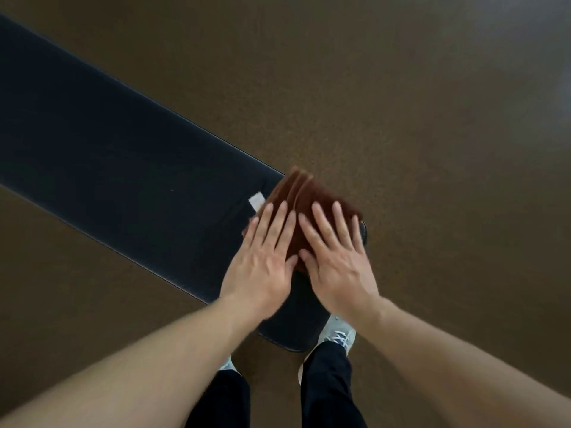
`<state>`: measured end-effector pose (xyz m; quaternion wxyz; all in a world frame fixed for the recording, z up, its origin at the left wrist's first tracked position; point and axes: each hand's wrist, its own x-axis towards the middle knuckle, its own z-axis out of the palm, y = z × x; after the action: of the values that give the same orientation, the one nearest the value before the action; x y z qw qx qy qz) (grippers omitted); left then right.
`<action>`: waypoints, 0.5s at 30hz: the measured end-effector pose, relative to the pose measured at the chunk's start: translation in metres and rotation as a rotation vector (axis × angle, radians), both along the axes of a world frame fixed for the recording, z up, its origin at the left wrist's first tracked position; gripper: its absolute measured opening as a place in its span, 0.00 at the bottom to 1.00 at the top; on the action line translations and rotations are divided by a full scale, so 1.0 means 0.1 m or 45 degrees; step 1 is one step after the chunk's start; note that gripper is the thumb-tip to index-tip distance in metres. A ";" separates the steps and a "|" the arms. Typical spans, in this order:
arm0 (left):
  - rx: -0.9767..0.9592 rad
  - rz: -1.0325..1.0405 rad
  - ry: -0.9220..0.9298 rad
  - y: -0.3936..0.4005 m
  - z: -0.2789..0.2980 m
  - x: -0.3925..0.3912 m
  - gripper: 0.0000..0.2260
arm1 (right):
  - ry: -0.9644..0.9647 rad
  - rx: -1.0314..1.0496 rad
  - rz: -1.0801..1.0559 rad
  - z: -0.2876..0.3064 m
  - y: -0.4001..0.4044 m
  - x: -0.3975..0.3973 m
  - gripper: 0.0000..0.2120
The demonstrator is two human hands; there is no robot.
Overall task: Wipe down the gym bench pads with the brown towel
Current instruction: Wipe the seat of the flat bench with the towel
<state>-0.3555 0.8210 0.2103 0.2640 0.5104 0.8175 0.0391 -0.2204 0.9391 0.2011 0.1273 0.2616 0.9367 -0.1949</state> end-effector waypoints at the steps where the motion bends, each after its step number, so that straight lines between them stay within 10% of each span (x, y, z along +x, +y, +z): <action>1: 0.015 0.030 -0.021 -0.24 0.00 0.12 0.31 | 0.017 0.006 0.041 0.00 -0.19 0.08 0.29; 7: -0.078 0.124 -0.039 -1.34 -0.03 0.55 0.29 | 0.020 0.034 0.409 -0.06 -0.96 0.43 0.31; 15: 0.035 0.115 0.022 0.06 -0.10 -0.22 0.29 | 0.058 0.065 0.182 -0.04 0.21 -0.24 0.29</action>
<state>-0.3779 0.8271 0.2000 0.2480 0.4769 0.8413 0.0578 -0.2445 0.9605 0.1973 0.1129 0.1927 0.9603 -0.1675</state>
